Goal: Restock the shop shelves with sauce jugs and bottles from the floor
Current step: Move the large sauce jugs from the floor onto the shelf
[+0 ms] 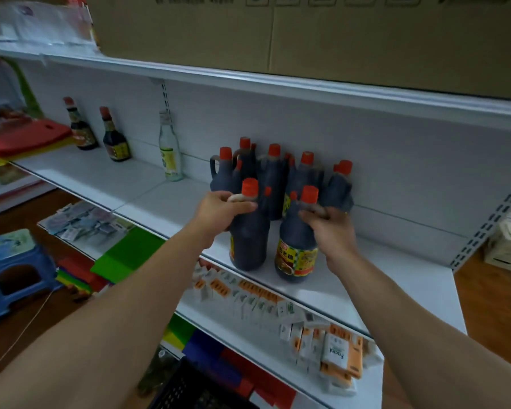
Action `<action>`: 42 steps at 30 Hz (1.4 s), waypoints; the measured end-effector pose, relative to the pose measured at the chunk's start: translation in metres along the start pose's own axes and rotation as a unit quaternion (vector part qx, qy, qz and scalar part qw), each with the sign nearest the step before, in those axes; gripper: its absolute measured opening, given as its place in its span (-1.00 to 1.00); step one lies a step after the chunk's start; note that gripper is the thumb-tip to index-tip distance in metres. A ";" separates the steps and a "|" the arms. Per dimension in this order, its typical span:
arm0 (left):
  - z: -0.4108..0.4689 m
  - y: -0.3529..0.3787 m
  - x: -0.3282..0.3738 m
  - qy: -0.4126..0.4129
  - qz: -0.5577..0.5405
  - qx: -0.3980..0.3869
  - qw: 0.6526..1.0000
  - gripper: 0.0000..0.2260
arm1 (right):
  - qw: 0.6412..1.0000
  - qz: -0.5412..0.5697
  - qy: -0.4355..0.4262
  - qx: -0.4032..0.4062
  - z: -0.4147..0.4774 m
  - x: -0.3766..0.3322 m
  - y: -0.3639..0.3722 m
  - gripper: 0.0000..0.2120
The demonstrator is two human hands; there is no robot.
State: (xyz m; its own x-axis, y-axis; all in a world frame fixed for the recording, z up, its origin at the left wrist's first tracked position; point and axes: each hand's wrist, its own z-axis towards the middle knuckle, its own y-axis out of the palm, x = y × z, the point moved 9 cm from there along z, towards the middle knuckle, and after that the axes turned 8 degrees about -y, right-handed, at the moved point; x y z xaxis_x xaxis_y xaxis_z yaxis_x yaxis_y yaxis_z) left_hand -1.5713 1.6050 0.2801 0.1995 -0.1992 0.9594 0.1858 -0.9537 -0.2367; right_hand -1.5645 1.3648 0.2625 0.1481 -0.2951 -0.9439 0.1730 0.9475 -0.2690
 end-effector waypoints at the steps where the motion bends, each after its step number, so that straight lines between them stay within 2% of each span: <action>1: 0.008 0.000 -0.002 -0.001 0.002 0.000 1.000 -0.75 | 1.000 -0.008 -0.001 -0.002 0.004 0.000 0.002 -0.74; 4: 0.029 0.003 -0.004 -0.005 -0.017 -0.019 1.000 -0.87 | 1.000 -0.026 -0.010 0.001 0.011 -0.001 0.007 -0.81; 6: 0.041 0.006 -0.001 0.002 -0.012 -0.036 0.999 -0.86 | 0.999 -0.035 -0.016 0.020 0.015 -0.001 0.009 -0.85; 8: 0.050 0.008 0.002 0.021 -0.010 -0.064 0.998 -0.87 | 0.997 -0.058 -0.014 0.054 0.013 0.000 0.008 -0.78; 11: 0.063 0.010 -0.003 0.044 0.010 -0.096 0.994 -0.77 | 0.993 -0.055 -0.001 0.101 0.003 0.002 0.009 -0.77; 14: 0.066 0.003 -0.018 0.063 0.028 -0.088 0.994 -0.63 | 0.990 -0.036 0.036 0.130 -0.017 0.009 0.018 -0.69; 19: 0.069 0.007 -0.061 -0.026 -0.045 -0.110 0.993 -0.75 | 0.982 -0.072 0.045 0.170 -0.028 0.008 0.027 -0.47; 23: 0.077 0.014 -0.077 -0.077 -0.101 -0.113 0.985 -0.46 | 0.974 -0.119 0.047 0.189 -0.023 0.013 0.031 -0.41; 26: 0.084 0.014 -0.079 -0.092 -0.121 -0.089 0.984 -0.49 | 0.970 -0.145 0.039 0.191 -0.016 0.013 0.037 -0.39; 29: 0.094 0.016 -0.083 -0.111 -0.152 -0.052 0.981 -0.40 | 0.968 -0.157 0.029 0.191 -0.005 0.013 0.042 -0.45; 32: 0.099 0.027 -0.087 -0.141 -0.215 -0.047 0.965 -0.01 | 0.970 -0.158 0.031 0.182 0.007 0.015 0.045 -0.44; 34: 0.103 0.027 -0.097 -0.169 -0.261 -0.005 0.950 0.25 | 0.971 -0.160 0.033 0.174 0.013 0.018 0.045 -0.44; 36: 0.102 0.023 -0.097 -0.180 -0.267 0.025 0.946 0.38 | 0.972 -0.164 0.030 0.164 0.016 0.020 0.046 -0.44; 38: 0.107 0.024 -0.095 -0.174 -0.257 0.023 0.950 0.43 | 0.973 -0.169 0.028 0.153 0.018 0.021 0.046 -0.42; 42: 0.117 0.031 -0.092 -0.166 -0.270 0.005 0.949 0.35 | 0.976 -0.162 0.016 0.142 0.022 0.019 0.049 -0.39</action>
State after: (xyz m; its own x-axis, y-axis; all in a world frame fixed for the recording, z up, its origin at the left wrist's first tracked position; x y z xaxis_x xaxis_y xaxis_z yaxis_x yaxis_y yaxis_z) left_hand -1.4716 1.6206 0.1667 0.3635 0.4008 0.8410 0.3561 -0.8940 0.2721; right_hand -1.5319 1.4023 0.2355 0.0111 -0.5654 -0.8247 0.4698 0.7310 -0.4948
